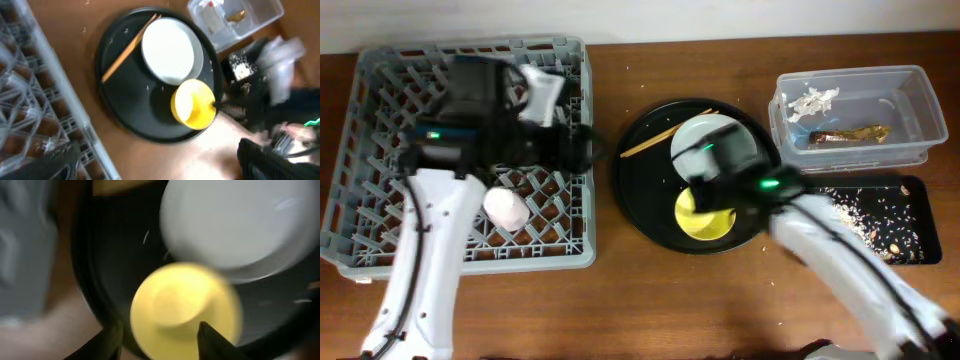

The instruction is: Sort waste into correct bins and load items into the dishwasher rack

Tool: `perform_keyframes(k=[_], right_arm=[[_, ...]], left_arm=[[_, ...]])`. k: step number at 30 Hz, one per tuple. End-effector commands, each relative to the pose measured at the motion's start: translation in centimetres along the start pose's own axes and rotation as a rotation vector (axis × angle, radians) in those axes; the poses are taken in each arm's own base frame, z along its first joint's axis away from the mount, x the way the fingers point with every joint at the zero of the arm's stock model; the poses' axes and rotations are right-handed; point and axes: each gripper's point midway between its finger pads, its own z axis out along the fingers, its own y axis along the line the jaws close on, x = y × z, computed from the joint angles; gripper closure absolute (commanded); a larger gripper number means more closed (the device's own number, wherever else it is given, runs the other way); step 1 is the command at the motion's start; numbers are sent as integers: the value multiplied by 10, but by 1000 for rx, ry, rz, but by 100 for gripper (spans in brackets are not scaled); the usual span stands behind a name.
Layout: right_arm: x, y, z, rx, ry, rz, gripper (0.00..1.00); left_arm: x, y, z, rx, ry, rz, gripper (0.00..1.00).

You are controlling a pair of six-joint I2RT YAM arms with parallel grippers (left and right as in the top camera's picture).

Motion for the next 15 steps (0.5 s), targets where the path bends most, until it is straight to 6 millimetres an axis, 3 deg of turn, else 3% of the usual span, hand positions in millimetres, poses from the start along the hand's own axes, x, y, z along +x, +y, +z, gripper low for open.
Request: perform_keyframes(k=[1,2,3,4,5,6,8,9,11,15], right_arm=[[-29,-48,-65,-52,-150,223,41],[-25,-66,-73,-42,-153,281,31],[-17,-85,-79,-41,-135,355,20],[-8,-98,-81,-37,-104,414,16],[-1,-106,-82,-21,-86,444,15],[1,-107,-82,-19,-79,450,14],[1,-107,-82,-19,-77,450,15],[1,-107,-81,-18,-76,451,14],[2,-107,-80,-18,-71,452,14],[3,-108,-76,-17,-57,457,14]], left_arm=[[-19,-22,38,-72,-22,179,4],[-23,-18,60,-107,-14,206,18],[-25,-8,95,-168,11,232,28],[-22,5,138,-218,44,255,29],[-17,14,174,-230,66,266,29],[-13,23,212,-220,70,274,35],[-6,36,252,-215,71,280,48],[-1,41,269,-213,71,284,55],[-2,51,290,-221,42,292,59],[-7,53,295,-228,18,354,67]])
